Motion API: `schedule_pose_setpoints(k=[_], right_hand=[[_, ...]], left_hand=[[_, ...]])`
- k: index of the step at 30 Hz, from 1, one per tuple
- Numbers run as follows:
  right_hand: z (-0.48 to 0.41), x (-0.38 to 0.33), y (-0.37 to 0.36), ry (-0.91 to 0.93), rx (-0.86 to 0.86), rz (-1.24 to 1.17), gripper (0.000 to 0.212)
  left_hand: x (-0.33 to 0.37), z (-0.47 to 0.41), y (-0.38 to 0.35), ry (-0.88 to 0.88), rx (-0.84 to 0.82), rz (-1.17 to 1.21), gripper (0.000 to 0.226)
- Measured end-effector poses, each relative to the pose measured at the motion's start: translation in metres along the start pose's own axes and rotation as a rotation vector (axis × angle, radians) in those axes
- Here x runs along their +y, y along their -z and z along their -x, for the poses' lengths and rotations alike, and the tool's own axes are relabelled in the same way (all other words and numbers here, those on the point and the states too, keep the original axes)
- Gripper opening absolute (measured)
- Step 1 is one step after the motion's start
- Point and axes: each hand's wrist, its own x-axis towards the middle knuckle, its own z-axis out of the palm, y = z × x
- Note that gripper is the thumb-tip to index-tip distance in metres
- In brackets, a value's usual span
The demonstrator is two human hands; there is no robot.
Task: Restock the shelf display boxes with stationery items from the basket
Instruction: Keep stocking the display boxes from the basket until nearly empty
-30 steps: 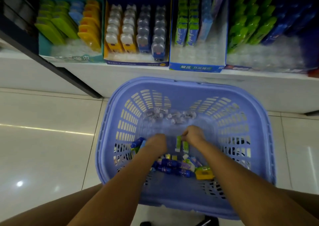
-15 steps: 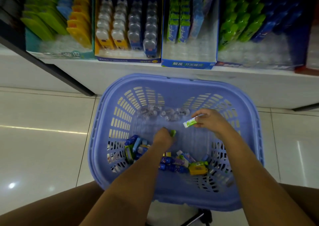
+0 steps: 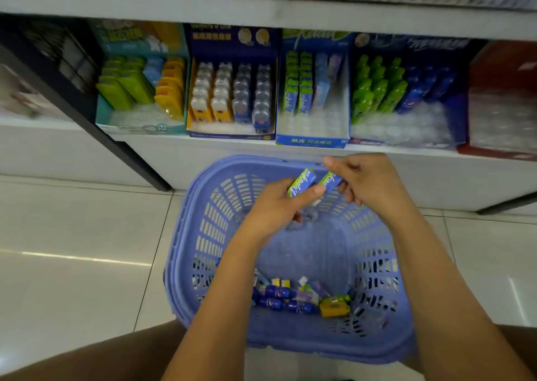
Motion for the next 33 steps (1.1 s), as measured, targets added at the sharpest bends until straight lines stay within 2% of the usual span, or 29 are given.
schedule_pose_setpoints(k=[3,6,8,10,13,19,22,27,33], right_hand=[[0.009,-0.022,0.000,0.100,0.015,-0.077,0.032],[0.013,-0.036,0.009,0.176,-0.103,-0.187,0.006],[0.009,-0.043,0.014,0.209,-0.119,-0.194,0.010],[-0.004,-0.052,0.019,0.248,-0.016,-0.183,0.015],[-0.034,-0.070,0.019,0.345,0.110,-0.002,0.019],[-0.073,-0.090,-0.011,0.498,0.123,0.304,0.024],[-0.078,-0.095,-0.013,0.469,0.113,0.354,0.026],[-0.083,-0.105,-0.009,0.365,0.000,0.479,0.030],[-0.089,-0.103,-0.021,0.326,-0.025,0.549,0.033]], left_hand=[[0.013,0.009,-0.004,-0.086,0.061,-0.005,0.029],[0.021,0.012,0.001,-0.116,0.134,0.015,0.019],[0.025,0.012,0.005,-0.103,0.164,-0.008,0.021],[0.026,0.011,0.010,-0.048,0.203,0.060,0.029],[0.029,0.011,0.015,0.041,0.243,0.240,0.033],[0.035,0.013,0.027,0.077,0.282,0.315,0.034],[0.035,0.014,0.032,0.072,0.292,0.319,0.033],[0.034,0.015,0.036,0.042,0.241,0.336,0.033],[0.035,0.011,0.030,0.056,0.230,0.469,0.043]])
